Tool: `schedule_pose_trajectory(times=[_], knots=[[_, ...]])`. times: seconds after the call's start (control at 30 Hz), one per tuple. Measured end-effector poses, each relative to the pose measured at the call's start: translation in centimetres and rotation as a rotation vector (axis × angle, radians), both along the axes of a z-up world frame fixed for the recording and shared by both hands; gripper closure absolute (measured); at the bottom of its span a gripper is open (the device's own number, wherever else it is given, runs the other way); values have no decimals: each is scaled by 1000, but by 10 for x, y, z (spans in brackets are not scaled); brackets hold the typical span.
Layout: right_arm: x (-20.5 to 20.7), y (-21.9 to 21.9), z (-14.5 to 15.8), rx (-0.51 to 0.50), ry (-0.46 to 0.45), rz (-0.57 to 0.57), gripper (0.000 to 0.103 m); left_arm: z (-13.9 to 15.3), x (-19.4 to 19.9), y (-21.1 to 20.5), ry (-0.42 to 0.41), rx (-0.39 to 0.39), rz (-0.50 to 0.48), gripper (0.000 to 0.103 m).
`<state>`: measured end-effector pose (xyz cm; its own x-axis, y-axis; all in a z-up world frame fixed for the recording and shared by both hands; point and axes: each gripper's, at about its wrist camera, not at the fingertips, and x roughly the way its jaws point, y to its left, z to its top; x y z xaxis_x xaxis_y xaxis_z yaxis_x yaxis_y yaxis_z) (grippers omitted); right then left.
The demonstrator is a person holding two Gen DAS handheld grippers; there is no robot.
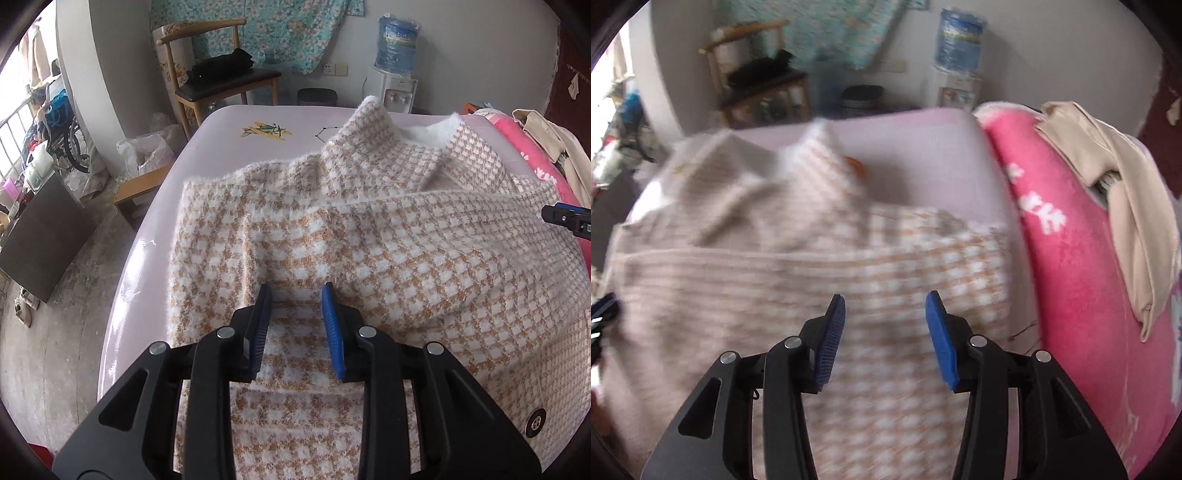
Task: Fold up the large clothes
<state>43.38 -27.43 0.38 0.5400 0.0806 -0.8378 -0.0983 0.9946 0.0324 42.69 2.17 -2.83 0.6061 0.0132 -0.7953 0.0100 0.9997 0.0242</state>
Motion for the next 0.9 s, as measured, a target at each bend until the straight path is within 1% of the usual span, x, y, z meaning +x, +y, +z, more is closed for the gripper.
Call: schedule_pose_trajectory(times=[0.07,0.13,0.2,0.23,0.3,0.33,0.4,0.47,0.5,0.57,0.63,0.67,0.73,0.77,0.8,0.83,0.9], knots=[[-14,18,8,33,-16,80,58,0,0,0,-2,3,1,76],[-25,34,10,58,-11,147,57,0,0,0,-2,1,-1,76],[-30,45,3,79,12,186,57,0,-1,0,-4,0,-1,76],[-29,51,-6,55,33,192,57,0,-1,0,-4,0,-1,76],[-27,58,-27,12,87,196,57,0,-1,0,-7,0,-1,76],[-29,59,-29,10,64,196,57,0,-1,1,-9,-1,-1,75],[-30,61,-26,-10,69,190,57,1,-2,2,-10,-4,-2,76],[-36,62,-18,9,75,173,57,1,-2,3,-12,-8,-4,76],[-42,64,-12,33,67,180,57,1,-2,3,-13,-8,-3,75],[-53,70,-2,44,35,200,56,2,-2,3,-13,-9,-3,75],[-60,74,-1,51,23,223,55,1,-3,3,-14,-7,-3,75],[-61,76,-5,41,33,228,49,2,-2,3,-14,-4,-3,75],[-55,80,-24,4,82,224,46,2,-3,3,-14,-4,-2,75],[-55,77,-27,23,79,210,45,4,-4,3,-15,-5,-2,75],[-53,77,-28,38,86,197,44,6,-5,4,-17,-5,-2,74],[-53,76,-24,42,96,182,44,8,-8,4,-20,-5,-3,71],[-59,73,-15,60,86,163,44,15,-13,5,-37,-3,-5,65]])
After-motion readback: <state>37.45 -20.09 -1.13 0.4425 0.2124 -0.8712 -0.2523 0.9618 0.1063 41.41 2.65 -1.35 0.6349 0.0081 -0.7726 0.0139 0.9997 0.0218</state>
